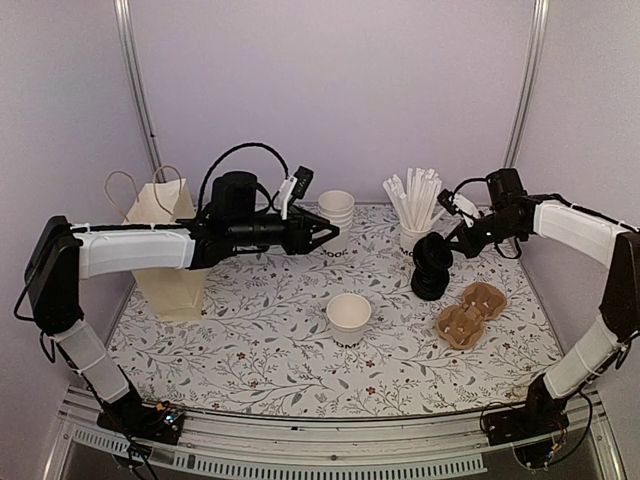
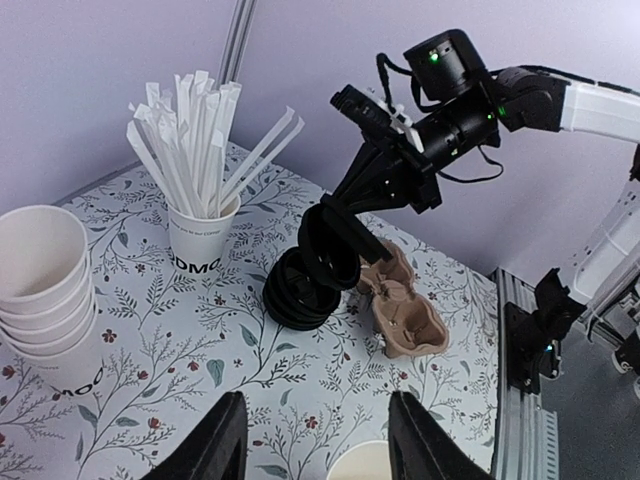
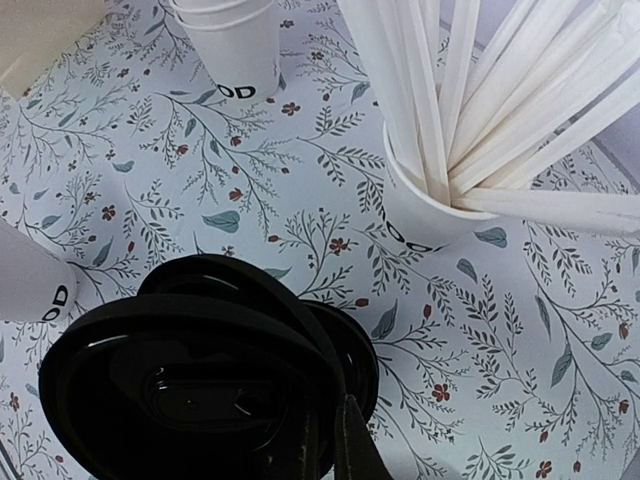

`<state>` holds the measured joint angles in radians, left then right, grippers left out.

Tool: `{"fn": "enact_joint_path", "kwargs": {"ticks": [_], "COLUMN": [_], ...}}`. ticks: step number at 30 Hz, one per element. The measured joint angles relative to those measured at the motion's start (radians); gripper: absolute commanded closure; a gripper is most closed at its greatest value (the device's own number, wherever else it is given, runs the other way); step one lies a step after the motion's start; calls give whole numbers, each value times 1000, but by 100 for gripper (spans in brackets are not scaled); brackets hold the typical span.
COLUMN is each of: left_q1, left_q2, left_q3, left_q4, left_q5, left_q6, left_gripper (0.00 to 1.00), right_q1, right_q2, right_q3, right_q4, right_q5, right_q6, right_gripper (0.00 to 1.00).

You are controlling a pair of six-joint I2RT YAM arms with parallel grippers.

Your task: Pack the takeout coffee

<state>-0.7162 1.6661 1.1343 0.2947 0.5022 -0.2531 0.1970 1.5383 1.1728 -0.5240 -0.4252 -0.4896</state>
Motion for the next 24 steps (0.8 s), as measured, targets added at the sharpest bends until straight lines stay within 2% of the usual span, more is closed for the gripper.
{"fn": "enact_joint_path", "kwargs": {"ticks": [7, 12, 19, 24], "left_q1": [-3, -7, -11, -11], "left_q2": [0, 0, 4, 8], "left_q3": [8, 10, 17, 24], "left_q4": [-3, -18, -31, -31], "left_q5": [12, 14, 23, 31], "left_q6": [14, 29, 40, 40], "left_gripper": [50, 50, 50, 50], "right_q1": [0, 0, 0, 0], "right_q2": [87, 128, 129, 129], "right_q3": [-9, -10, -35, -45], "right_q4": [2, 2, 21, 27], "right_q5": [65, 98, 126, 132], "right_q6": [3, 4, 5, 4], "right_gripper": [97, 86, 88, 94]}}
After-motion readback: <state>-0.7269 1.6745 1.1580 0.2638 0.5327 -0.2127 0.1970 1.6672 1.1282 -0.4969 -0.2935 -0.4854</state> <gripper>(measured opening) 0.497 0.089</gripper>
